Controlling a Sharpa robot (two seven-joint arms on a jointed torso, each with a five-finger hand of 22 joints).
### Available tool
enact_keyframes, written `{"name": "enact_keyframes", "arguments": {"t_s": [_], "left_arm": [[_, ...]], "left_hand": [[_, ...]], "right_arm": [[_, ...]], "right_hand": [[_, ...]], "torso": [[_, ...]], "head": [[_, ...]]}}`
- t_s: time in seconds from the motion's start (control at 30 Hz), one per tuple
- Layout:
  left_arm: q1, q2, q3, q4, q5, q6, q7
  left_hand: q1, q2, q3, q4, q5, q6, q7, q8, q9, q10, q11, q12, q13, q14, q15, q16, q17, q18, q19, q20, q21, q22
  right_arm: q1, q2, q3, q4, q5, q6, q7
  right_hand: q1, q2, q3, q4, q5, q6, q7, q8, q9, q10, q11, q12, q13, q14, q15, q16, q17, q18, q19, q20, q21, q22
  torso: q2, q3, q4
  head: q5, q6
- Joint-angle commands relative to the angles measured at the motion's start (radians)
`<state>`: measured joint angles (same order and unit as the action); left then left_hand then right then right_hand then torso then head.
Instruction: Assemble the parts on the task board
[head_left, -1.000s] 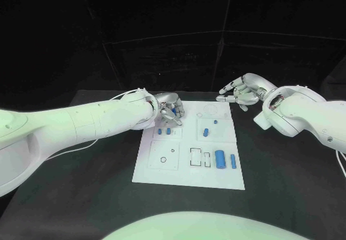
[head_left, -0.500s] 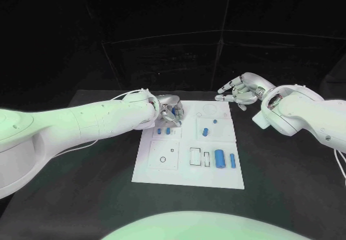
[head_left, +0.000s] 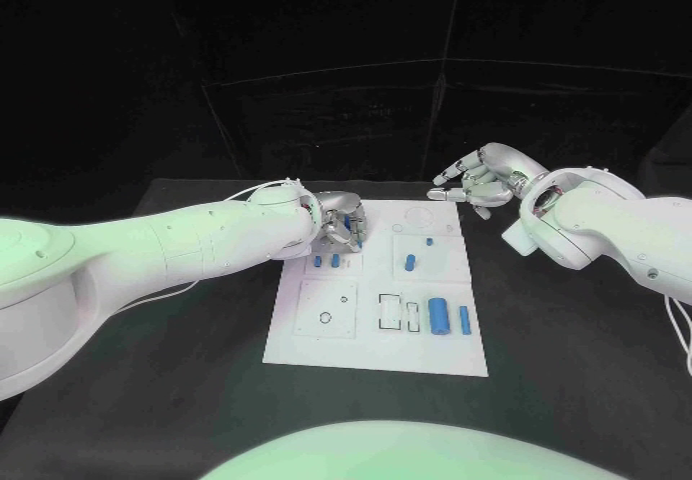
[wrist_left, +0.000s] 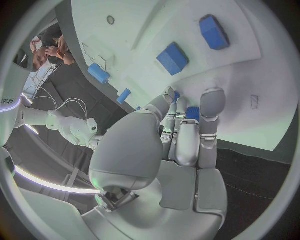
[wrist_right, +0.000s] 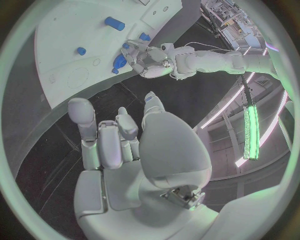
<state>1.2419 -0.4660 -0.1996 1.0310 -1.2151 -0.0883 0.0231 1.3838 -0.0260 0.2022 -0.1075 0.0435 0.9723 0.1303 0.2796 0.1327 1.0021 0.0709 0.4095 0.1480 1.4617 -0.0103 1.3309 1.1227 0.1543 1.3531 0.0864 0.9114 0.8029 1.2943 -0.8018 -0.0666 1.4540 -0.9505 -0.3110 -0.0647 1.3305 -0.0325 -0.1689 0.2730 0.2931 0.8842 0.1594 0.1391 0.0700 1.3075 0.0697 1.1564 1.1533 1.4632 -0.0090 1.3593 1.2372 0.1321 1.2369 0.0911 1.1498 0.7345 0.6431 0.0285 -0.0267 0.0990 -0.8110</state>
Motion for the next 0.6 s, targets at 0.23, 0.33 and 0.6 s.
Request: {"name": "enact_keyframes", "arguments": {"t_s": [0.23, 0.33, 0.6], "left_arm": [[-0.005, 0.012, 0.0, -0.02, -0.01, 0.029, -0.02], [-0.006, 0.016, 0.0, -0.028, -0.018, 0.037, -0.021], [-0.009, 0.02, 0.0, -0.031, -0.026, 0.035, -0.008]], "left_hand": [[0.001, 0.025, 0.037, -0.008, 0.004, 0.025, 0.001, -0.013, -0.01, 0.026, -0.003, -0.015, -0.019, 0.015, -0.005, 0.008, -0.002, -0.01, 0.012, -0.004, 0.026, 0.028], [0.003, 0.031, 0.055, -0.015, 0.004, 0.032, 0.0, -0.016, -0.014, 0.034, -0.004, -0.021, -0.026, 0.015, -0.007, 0.009, -0.003, -0.011, 0.012, -0.005, 0.031, 0.034], [-0.007, 0.033, 0.082, -0.023, 0.004, 0.055, -0.004, -0.019, -0.02, 0.06, -0.009, -0.029, -0.037, 0.016, -0.01, 0.01, -0.007, -0.014, 0.014, -0.006, 0.048, 0.055]], "right_arm": [[0.002, 0.004, 0.001, 0.0, 0.003, -0.007, 0.009], [0.002, 0.004, 0.001, 0.0, 0.003, -0.006, 0.009], [0.002, 0.003, 0.001, 0.001, 0.003, -0.006, 0.01]], "right_hand": [[0.008, -0.002, 0.0, 0.002, 0.006, -0.004, -0.001, 0.005, 0.0, -0.006, -0.001, 0.003, -0.001, 0.041, -0.003, -0.006, 0.001, 0.013, 0.006, 0.001, -0.005, 0.0], [0.008, -0.002, 0.0, 0.002, 0.006, -0.004, -0.001, 0.005, 0.0, -0.006, -0.001, 0.003, -0.001, 0.041, -0.003, -0.006, 0.001, 0.013, 0.006, 0.001, -0.005, 0.0], [0.011, 0.001, -0.001, 0.001, 0.008, -0.003, -0.001, 0.005, 0.0, -0.004, -0.001, 0.006, 0.001, 0.042, -0.003, -0.005, 0.002, 0.013, 0.007, 0.001, -0.005, 0.001]], "torso": [[0.0, 0.0004, -0.0001], [0.0, 0.0001, -0.0005], [-0.001, 0.0002, 0.0013]], "head": [[-0.003, -0.003], [-0.002, -0.003], [-0.004, -0.004]]}}
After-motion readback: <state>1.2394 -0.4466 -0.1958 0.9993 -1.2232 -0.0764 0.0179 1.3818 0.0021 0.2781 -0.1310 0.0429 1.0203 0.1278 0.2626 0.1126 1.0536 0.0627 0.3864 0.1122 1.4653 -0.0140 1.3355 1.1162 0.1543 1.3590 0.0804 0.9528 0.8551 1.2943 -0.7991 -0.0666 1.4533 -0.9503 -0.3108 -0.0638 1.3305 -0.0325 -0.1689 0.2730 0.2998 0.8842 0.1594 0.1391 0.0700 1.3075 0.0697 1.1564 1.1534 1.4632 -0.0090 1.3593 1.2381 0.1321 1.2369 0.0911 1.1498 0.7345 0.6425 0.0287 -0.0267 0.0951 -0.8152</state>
